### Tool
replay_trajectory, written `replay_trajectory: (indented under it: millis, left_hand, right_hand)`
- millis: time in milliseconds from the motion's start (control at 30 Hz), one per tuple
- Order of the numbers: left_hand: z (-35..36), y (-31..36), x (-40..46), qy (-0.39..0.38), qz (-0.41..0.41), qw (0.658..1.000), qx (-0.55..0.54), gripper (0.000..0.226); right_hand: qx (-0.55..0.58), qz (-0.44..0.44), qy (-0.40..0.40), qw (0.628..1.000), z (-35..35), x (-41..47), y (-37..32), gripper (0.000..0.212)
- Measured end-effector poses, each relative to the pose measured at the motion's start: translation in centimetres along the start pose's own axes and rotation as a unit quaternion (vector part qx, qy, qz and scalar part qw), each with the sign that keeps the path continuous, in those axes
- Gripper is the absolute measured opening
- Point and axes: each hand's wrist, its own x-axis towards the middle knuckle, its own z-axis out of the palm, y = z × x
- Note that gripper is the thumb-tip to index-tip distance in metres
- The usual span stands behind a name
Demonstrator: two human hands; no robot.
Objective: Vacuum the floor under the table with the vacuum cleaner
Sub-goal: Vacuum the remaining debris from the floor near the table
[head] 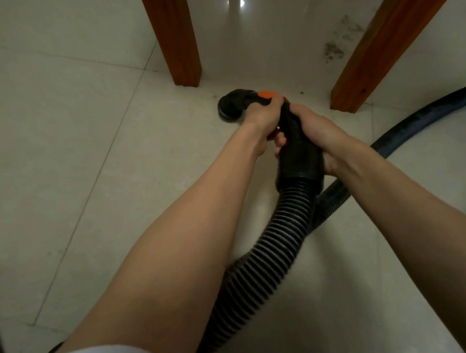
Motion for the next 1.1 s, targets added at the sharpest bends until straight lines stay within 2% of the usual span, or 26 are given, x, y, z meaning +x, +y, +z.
replay_trajectory:
  millis: [133,333,467,867,967,1100]
  left_hand:
    - [-1.0,-0.1,0.9,0.014,-0.003,1.000,0.012,0.028]
    - [-2.6,1.2,1.3,0.017,-0.005,1.000,-0.016,0.036]
    - [-3.1,1.4,1.1,0.051,-0.018,0.998,-0.037,0.033]
    - [-6.9,1.4,1.4,0.114,-0.085,0.989,-0.027,0.027]
    - [-7.2,1.5,1.5,0.127,-0.095,0.987,-0.031,0.023]
    - [-6.7,1.9,1.7,0.109,-0.046,0.991,-0.068,0.019]
  right_hand:
    - [-0.049,0.015,-0.027,0.998,-0.2,0.4,-0.3,0.038]
    - [-0.075,-0.039,0.002,0.996,2.7,1.8,0.1,0.040]
    - [-0.043,0.006,-0.044,0.998,3.6,1.9,-0.6,0.034]
    - [-0.134,0.087,-0.140,0.977,5.3,2.8,-0.7,0.041]
    - [-0.108,0.082,-0.129,0.982,6.0,3.0,-0.3,0.038]
    - [-0.078,0.024,-0.071,0.994,6.7,3.7,-0.3,0.035]
